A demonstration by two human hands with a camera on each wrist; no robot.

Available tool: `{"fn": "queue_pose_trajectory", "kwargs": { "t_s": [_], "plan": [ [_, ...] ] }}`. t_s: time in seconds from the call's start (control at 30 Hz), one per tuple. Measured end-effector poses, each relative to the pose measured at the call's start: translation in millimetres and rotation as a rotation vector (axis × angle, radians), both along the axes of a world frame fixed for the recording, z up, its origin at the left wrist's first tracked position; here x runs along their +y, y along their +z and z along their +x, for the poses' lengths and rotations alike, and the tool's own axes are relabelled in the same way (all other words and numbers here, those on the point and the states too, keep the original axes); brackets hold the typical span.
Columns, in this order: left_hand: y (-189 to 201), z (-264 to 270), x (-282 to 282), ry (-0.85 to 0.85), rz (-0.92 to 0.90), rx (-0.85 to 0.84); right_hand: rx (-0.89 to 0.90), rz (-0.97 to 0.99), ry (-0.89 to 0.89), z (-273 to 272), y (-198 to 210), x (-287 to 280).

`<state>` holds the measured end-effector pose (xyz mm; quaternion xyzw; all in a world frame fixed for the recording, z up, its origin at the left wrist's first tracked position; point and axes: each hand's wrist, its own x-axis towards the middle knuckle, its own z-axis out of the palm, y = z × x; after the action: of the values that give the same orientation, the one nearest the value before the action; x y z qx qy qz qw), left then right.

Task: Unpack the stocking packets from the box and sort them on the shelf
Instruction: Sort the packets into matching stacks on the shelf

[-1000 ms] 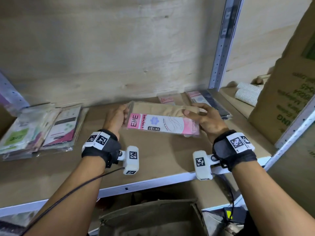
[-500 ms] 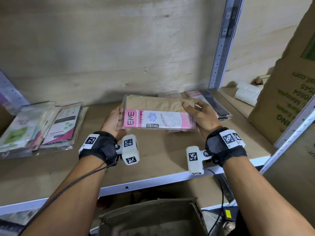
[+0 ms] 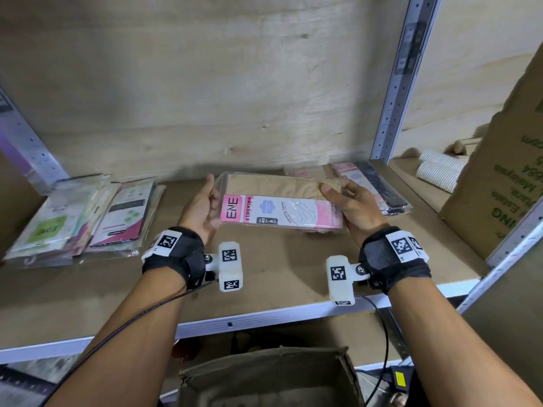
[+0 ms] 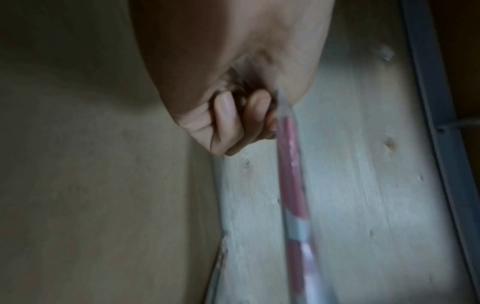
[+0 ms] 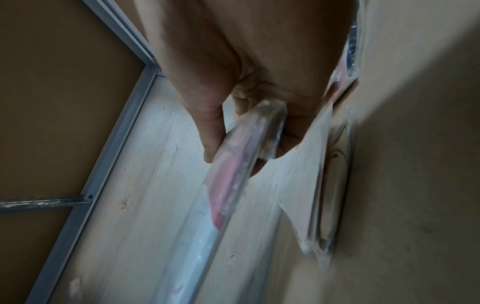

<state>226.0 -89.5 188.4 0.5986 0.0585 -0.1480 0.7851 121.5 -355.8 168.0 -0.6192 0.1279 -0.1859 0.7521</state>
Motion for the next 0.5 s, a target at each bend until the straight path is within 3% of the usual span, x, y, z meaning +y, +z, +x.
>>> {"fn": "queue_pose_trajectory", "kwargs": {
  "t_s": [0.13, 0.33, 0.4, 0.5],
  "plan": [
    [-1, 3, 5, 0.051, 0.302, -0.113, -0.022, 0.032, -0.026, 0, 0, -3],
    [-8, 7, 16, -0.084, 0.008, -0.036, -0.005, 0.018, -0.005, 1, -1, 2],
    [-8, 7, 17, -0.094, 0.031, -0.042, 0.028, 0.026, 0.003, 0, -1, 3],
    [-8, 6, 17, 0.039, 0.153, 0.006, 0.097, 0.068, 0.013, -1, -1, 5]
  ]
}}
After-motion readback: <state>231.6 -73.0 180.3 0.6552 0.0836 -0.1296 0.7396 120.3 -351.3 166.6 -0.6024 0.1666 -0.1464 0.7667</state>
